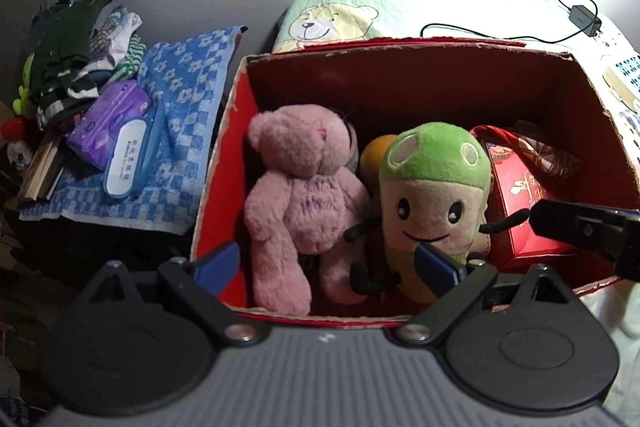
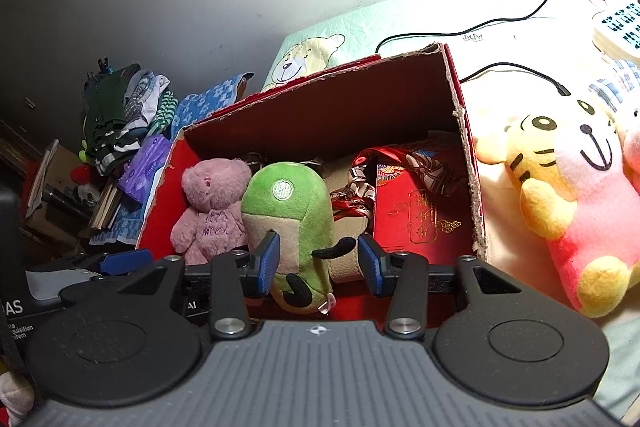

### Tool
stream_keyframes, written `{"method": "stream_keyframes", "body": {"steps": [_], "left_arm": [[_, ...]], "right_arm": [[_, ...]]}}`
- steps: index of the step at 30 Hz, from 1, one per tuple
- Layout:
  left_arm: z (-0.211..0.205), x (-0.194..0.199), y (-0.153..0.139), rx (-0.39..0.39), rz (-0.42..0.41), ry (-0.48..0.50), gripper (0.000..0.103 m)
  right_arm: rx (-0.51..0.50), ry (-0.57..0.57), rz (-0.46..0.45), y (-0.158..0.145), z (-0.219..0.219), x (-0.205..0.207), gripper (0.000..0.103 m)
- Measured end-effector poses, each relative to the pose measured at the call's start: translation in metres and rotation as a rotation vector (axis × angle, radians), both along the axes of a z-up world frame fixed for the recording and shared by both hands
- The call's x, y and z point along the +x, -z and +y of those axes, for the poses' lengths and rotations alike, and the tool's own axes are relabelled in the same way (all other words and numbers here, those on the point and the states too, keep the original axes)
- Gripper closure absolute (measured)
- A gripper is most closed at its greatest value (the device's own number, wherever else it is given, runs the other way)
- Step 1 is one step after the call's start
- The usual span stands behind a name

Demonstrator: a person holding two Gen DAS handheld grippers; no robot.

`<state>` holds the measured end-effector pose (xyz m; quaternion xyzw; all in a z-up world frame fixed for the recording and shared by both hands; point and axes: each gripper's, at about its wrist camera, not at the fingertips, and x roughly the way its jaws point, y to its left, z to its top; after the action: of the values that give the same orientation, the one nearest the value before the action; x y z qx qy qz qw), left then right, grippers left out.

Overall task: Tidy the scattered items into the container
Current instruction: 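Raise the right gripper out of the box toward the white bunnies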

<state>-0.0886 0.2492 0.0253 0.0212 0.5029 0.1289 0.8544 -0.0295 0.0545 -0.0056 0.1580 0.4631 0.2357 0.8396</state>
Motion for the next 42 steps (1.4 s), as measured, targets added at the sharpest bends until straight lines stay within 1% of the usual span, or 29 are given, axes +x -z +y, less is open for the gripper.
{"method": "stream_keyframes", "body": {"steps": [4, 8, 14, 19, 21, 27, 31, 36, 39, 42], "left_arm": [[-0.003, -0.001, 0.002, 0.008, 0.015, -0.023, 0.008], [-0.006, -0.005, -0.002, 0.011, 0.012, -0.051, 0.008], [-0.019, -0.008, -0.006, 0.037, 0.008, -0.081, 0.008], [-0.032, -0.012, -0.009, 0.045, 0.008, -0.101, 0.008], [-0.037, -0.013, -0.012, 0.049, 0.002, -0.109, 0.008], [-0.057, -0.02, -0.025, 0.027, -0.04, -0.098, 0.008], [-0.077, -0.023, -0.032, -0.006, -0.088, -0.055, 0.008], [-0.115, -0.037, -0.041, -0.057, -0.197, 0.073, 0.008], [-0.14, -0.041, -0.044, -0.072, -0.242, 0.144, 0.008], [-0.164, -0.039, -0.047, -0.109, -0.275, 0.211, 0.008]], "right_arm": [[0.015, -0.008, 0.003, 0.001, -0.005, -0.001, 0.057], [0.054, -0.028, -0.013, 0.0, -0.01, -0.003, 0.056], [0.097, -0.057, -0.027, -0.002, -0.021, -0.004, 0.056], [0.163, -0.08, -0.045, -0.006, -0.035, -0.006, 0.056], [0.174, -0.087, -0.05, -0.007, -0.04, -0.006, 0.056], [0.234, -0.112, -0.067, -0.01, -0.061, -0.008, 0.056], [0.258, -0.102, -0.086, -0.01, -0.083, -0.01, 0.056], [0.283, -0.048, -0.1, -0.005, -0.118, -0.013, 0.056], [0.303, -0.005, -0.12, -0.003, -0.143, -0.017, 0.056], [0.307, 0.042, -0.139, 0.001, -0.17, -0.02, 0.056]]}}
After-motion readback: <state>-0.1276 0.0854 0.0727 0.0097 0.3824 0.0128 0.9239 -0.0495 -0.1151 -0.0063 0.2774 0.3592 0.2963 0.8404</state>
